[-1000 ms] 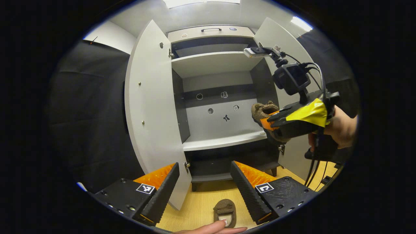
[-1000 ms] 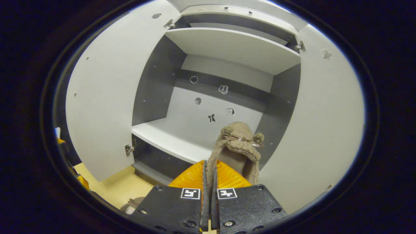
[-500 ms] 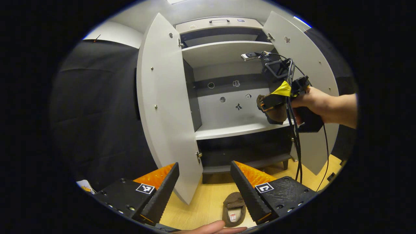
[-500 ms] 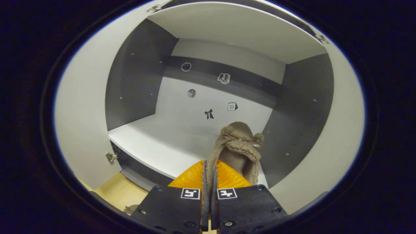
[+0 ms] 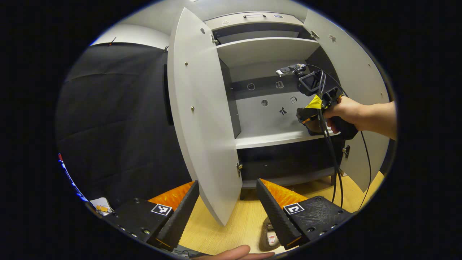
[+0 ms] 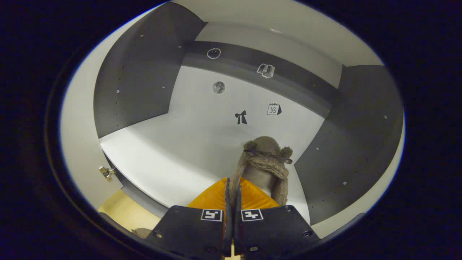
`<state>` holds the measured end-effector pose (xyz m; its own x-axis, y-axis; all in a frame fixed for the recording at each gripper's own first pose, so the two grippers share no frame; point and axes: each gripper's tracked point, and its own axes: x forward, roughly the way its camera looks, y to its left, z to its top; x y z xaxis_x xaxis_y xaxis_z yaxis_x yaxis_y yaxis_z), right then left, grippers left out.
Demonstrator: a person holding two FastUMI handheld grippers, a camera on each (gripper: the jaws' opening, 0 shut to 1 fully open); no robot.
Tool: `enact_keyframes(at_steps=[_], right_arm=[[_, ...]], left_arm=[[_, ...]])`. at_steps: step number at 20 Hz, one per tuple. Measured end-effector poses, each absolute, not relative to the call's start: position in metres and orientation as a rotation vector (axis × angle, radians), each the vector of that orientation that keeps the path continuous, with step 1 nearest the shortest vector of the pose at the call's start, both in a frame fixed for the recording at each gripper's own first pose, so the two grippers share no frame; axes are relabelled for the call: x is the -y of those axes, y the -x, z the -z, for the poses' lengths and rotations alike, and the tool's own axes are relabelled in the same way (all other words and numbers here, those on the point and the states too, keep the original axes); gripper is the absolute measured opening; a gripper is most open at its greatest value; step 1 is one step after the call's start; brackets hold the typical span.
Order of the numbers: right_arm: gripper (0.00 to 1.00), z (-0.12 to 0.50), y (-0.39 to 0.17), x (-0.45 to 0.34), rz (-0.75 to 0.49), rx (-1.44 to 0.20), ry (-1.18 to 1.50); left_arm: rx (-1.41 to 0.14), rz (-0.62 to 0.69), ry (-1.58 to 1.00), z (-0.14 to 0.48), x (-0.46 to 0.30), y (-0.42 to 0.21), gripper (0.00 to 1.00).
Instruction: Grab one shoe with the right hand and put it into the shoe cabinet, grab the other shoe with the left hand and put it into the shoe cabinet; then close the right door with the right hand and the left door with the left hand.
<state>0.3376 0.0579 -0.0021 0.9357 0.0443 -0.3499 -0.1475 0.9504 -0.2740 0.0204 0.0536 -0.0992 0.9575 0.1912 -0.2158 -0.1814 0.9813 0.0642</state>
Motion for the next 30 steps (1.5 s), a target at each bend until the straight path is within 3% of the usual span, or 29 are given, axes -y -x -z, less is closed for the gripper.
enact_keyframes(at_steps=[7,9,10,13,15,16,18,20,21,26,27,30], right_arm=[[0.11,-0.001,-0.353,-0.050,-0.143,-0.395,0.261],[0.24,-0.010,-0.351,-0.050,-0.140,-0.367,0.291],[0.42,-0.015,-0.349,-0.048,-0.129,-0.352,0.309],[0.57,-0.020,-0.339,-0.045,-0.125,-0.354,0.303],[0.78,-0.027,-0.330,-0.043,-0.125,-0.337,0.267],[0.71,-0.035,-0.325,-0.041,-0.115,-0.305,0.248],[0.71,-0.055,-0.310,-0.035,-0.097,-0.238,0.225],[0.89,-0.069,-0.288,-0.037,-0.120,-0.192,0.197],[0.84,-0.076,-0.275,-0.039,-0.145,-0.174,0.174],[0.85,-0.125,-0.202,-0.033,-0.180,0.030,0.041],[0.90,-0.134,-0.183,-0.029,-0.170,0.075,0.030],[0.93,-0.141,-0.126,-0.018,-0.134,0.167,0.019]], left_arm=[[-0.189,-0.191,-0.055,0.089,-0.048,-0.032,0.96],[-0.189,-0.180,-0.049,0.088,-0.043,-0.033,0.96],[-0.191,-0.178,-0.048,0.089,-0.042,-0.034,0.96],[-0.194,-0.172,-0.042,0.090,-0.040,-0.034,0.96],[-0.194,-0.176,-0.041,0.090,-0.041,-0.033,0.96],[-0.192,-0.177,-0.037,0.090,-0.041,-0.032,0.96],[-0.202,-0.174,-0.033,0.093,-0.040,-0.031,0.96],[-0.208,-0.163,-0.035,0.098,-0.038,-0.029,0.96],[-0.207,-0.154,-0.035,0.099,-0.037,-0.028,0.96],[-0.189,-0.076,-0.027,0.099,-0.025,-0.027,0.96],[-0.184,-0.062,-0.031,0.099,-0.024,-0.027,0.96],[-0.169,-0.009,-0.053,0.099,-0.017,-0.027,0.96]])
